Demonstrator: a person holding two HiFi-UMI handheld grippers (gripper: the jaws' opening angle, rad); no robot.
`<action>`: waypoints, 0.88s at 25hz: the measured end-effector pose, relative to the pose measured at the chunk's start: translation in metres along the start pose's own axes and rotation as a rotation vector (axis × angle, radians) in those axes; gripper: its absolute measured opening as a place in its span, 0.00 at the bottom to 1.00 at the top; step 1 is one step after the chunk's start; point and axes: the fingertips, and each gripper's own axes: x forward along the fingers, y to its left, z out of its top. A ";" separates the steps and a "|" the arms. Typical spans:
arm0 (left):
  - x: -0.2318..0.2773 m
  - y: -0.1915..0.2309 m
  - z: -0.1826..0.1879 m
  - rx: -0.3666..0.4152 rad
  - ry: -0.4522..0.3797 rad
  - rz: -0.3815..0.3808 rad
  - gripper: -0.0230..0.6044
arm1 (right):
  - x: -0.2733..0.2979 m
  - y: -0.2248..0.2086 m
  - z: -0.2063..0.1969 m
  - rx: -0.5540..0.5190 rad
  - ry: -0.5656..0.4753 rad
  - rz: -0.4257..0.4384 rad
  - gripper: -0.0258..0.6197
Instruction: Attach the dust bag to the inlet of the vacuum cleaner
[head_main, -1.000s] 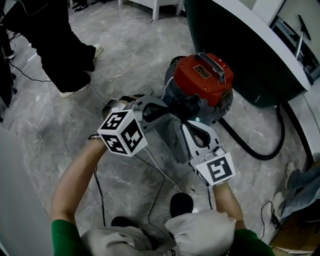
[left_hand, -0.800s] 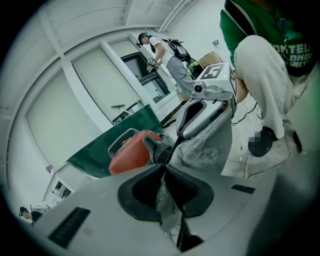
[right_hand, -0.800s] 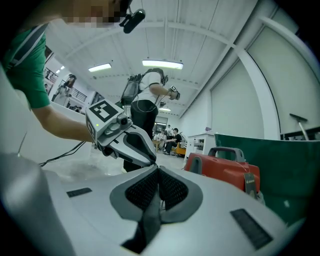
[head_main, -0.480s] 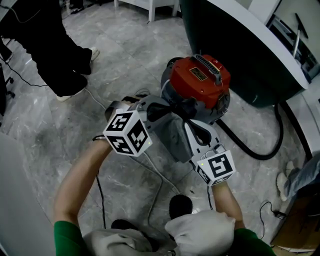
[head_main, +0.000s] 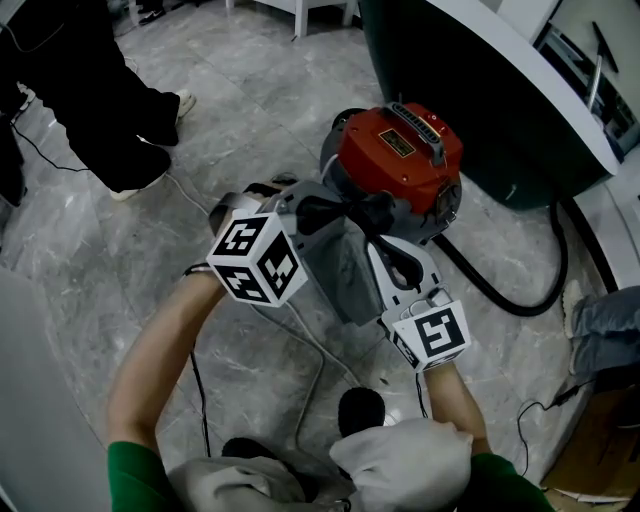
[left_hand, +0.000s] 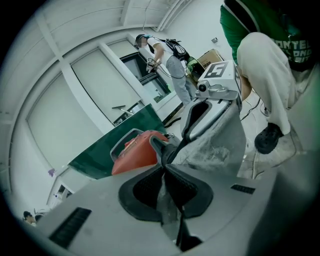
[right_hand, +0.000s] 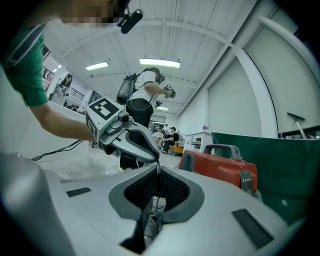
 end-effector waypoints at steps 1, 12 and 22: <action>0.003 0.002 0.001 0.010 0.004 0.011 0.05 | 0.000 0.000 0.000 0.001 0.002 0.002 0.08; 0.002 0.005 0.002 -0.004 -0.067 0.003 0.04 | 0.001 -0.004 0.000 0.018 -0.002 0.001 0.09; 0.008 0.007 0.000 -0.002 -0.068 0.032 0.04 | 0.004 -0.012 -0.001 -0.025 -0.001 -0.020 0.09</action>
